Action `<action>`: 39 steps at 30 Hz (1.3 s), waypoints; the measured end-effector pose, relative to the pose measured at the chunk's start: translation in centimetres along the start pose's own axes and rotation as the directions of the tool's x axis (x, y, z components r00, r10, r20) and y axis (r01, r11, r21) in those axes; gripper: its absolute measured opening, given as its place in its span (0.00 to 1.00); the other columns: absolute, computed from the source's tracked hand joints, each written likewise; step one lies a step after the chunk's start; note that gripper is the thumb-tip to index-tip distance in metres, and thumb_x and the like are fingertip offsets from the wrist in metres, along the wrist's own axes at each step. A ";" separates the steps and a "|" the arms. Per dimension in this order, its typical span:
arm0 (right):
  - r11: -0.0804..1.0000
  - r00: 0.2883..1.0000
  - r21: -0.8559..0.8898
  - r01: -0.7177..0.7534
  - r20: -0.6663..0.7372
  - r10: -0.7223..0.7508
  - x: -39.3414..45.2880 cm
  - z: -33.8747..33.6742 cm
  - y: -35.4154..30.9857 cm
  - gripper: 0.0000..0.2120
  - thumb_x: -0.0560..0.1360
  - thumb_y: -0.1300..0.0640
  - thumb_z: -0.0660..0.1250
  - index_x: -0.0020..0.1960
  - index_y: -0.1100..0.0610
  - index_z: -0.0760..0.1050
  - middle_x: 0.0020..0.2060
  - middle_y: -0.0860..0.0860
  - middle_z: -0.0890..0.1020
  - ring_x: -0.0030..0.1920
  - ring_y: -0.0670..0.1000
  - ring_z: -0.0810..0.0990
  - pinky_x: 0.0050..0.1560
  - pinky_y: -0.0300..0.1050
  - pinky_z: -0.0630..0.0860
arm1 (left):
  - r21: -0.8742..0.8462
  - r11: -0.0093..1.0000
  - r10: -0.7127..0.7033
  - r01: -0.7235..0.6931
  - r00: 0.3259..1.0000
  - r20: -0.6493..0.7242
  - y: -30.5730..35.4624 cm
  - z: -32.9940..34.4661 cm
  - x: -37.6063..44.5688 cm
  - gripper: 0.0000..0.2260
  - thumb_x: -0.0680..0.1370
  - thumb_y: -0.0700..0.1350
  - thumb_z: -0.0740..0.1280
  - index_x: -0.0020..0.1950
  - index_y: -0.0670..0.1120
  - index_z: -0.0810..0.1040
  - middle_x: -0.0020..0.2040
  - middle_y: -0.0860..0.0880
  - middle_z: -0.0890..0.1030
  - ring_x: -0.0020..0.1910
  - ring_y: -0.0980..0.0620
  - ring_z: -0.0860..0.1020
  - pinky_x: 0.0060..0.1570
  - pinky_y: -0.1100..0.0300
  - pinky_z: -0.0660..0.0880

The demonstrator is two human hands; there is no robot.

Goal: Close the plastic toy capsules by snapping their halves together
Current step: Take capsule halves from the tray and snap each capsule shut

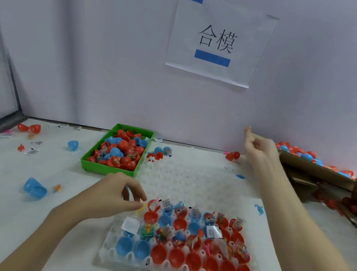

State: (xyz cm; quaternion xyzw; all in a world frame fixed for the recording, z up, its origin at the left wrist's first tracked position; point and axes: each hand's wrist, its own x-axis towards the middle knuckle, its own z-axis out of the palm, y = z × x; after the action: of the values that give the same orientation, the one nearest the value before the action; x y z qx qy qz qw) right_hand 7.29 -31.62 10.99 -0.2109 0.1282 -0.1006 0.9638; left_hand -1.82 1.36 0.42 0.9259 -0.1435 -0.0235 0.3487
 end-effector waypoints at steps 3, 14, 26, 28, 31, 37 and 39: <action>0.986 0.985 -0.125 -0.110 0.118 0.125 -1.4 -0.3 1.9 0.17 0.86 0.67 0.54 0.73 0.69 0.68 0.69 0.64 0.75 0.67 0.60 0.78 0.70 0.47 0.74 | 0.014 1.000 0.023 -0.023 1.000 0.020 0.4 0.1 -0.2 0.06 0.73 0.53 0.80 0.47 0.59 0.86 0.42 0.66 0.83 0.43 0.63 0.81 0.39 0.69 0.76; -0.141 0.765 -0.755 0.640 0.612 0.200 -9.7 -5.7 10.5 0.11 0.82 0.61 0.65 0.53 0.50 0.84 0.45 0.42 0.85 0.46 0.40 0.82 0.46 0.31 0.78 | 0.102 0.992 0.064 -0.072 0.995 0.078 1.2 -0.6 -0.4 0.06 0.75 0.47 0.79 0.44 0.57 0.86 0.40 0.61 0.85 0.43 0.64 0.80 0.39 0.70 0.75; -0.472 0.705 -0.525 0.708 0.565 0.429 -9.8 -7.0 12.7 0.15 0.79 0.48 0.70 0.65 0.44 0.81 0.63 0.42 0.79 0.63 0.49 0.67 0.57 0.41 0.67 | 0.177 0.975 0.161 -0.135 0.977 -0.142 1.7 0.1 -0.5 0.05 0.79 0.44 0.74 0.51 0.54 0.87 0.44 0.64 0.83 0.43 0.63 0.80 0.41 0.72 0.73; -0.497 0.716 -0.517 0.697 0.541 0.442 -9.9 -6.9 12.9 0.16 0.80 0.46 0.69 0.67 0.45 0.80 0.64 0.43 0.78 0.64 0.51 0.64 0.58 0.42 0.64 | 0.179 0.973 0.171 -0.144 0.975 -0.141 1.7 0.3 -0.4 0.04 0.79 0.47 0.74 0.51 0.56 0.87 0.44 0.64 0.80 0.45 0.62 0.78 0.44 0.70 0.71; -0.535 0.728 -0.497 0.683 0.521 0.446 -10.0 -6.7 13.2 0.13 0.81 0.46 0.68 0.64 0.44 0.82 0.64 0.45 0.76 0.64 0.53 0.62 0.60 0.44 0.62 | 0.137 0.984 0.129 -0.113 0.985 -0.117 1.7 0.5 -0.3 0.01 0.77 0.52 0.75 0.48 0.57 0.87 0.44 0.62 0.79 0.44 0.59 0.77 0.41 0.68 0.69; -0.544 0.741 -0.512 0.665 0.539 0.400 -9.7 -6.6 13.6 0.07 0.80 0.49 0.70 0.57 0.44 0.83 0.64 0.46 0.76 0.64 0.53 0.62 0.61 0.46 0.63 | 0.115 0.990 0.089 -0.077 0.991 -0.104 1.6 1.1 -0.1 0.03 0.76 0.55 0.76 0.48 0.57 0.87 0.46 0.58 0.79 0.44 0.57 0.76 0.41 0.66 0.69; -0.542 0.744 -0.519 0.662 0.547 0.384 -9.5 -6.7 13.8 0.06 0.79 0.50 0.71 0.56 0.45 0.84 0.64 0.46 0.76 0.64 0.53 0.62 0.62 0.46 0.64 | 0.125 0.990 0.082 -0.069 0.991 -0.103 1.6 1.2 -0.1 0.03 0.77 0.55 0.75 0.47 0.58 0.86 0.46 0.59 0.78 0.44 0.57 0.75 0.41 0.66 0.68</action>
State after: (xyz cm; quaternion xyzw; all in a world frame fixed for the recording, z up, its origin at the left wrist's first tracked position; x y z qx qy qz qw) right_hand -1.75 -19.52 1.13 -0.9592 -0.1998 -0.0441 0.1952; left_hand -2.46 -0.51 0.59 0.9392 -0.1607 0.0484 0.2997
